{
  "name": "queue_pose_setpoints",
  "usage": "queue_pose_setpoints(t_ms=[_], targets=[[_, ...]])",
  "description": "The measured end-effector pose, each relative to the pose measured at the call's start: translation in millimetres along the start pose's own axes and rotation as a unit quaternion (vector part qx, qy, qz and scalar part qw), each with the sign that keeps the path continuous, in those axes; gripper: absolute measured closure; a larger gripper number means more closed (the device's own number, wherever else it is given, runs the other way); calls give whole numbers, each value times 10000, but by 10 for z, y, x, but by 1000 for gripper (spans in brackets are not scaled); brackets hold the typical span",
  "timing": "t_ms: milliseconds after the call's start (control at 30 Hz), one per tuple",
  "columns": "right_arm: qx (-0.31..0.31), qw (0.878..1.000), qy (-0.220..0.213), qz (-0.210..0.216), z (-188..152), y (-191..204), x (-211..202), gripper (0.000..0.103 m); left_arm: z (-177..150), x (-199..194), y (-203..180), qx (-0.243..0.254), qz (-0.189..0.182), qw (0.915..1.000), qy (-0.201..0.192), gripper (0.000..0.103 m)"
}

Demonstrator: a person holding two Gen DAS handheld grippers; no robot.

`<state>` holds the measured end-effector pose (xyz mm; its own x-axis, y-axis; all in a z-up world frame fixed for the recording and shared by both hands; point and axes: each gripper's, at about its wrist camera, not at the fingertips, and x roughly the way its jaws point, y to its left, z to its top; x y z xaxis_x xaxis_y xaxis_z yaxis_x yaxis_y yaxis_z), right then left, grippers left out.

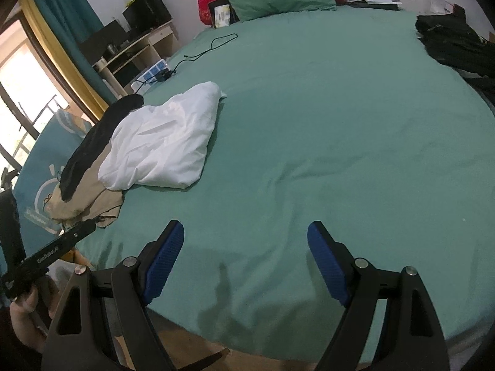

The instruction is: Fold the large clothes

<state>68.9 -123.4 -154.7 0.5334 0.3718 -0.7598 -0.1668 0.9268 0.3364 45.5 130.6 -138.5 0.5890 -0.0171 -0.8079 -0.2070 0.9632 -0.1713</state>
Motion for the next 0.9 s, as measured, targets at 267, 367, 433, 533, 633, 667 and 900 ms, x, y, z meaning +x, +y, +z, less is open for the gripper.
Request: queue_pose_setpoints(t_ms=[267,367,433,533,633,667,900], targets=[[-100,9997,-131,-161,-97,-96,-396,21,-36,-334,-363,420,-369,9982,-214,71],[-102,9992,-276,-258,-90,-130,-578,21,10,-528,-561,611,-493,9961,-406,71],[-135,9988,-354,-315,-75,-144,-685,21,60,-656,-675,682,-571,9946,-539,70],[-188,9978,-487,-405,-50,-155,-857,21,148,-827,-808,718,-683,9926,-701,70],[-240,9964,-649,-490,-23,-161,-1022,20,203,-983,-914,754,-743,9906,-863,66],[-248,9960,-696,-513,-16,-166,-1070,18,218,-1012,-924,759,-753,9902,-896,64],[-254,9918,-1051,-685,64,-218,-1424,11,337,-1264,-1070,843,-748,9865,-1186,63]])
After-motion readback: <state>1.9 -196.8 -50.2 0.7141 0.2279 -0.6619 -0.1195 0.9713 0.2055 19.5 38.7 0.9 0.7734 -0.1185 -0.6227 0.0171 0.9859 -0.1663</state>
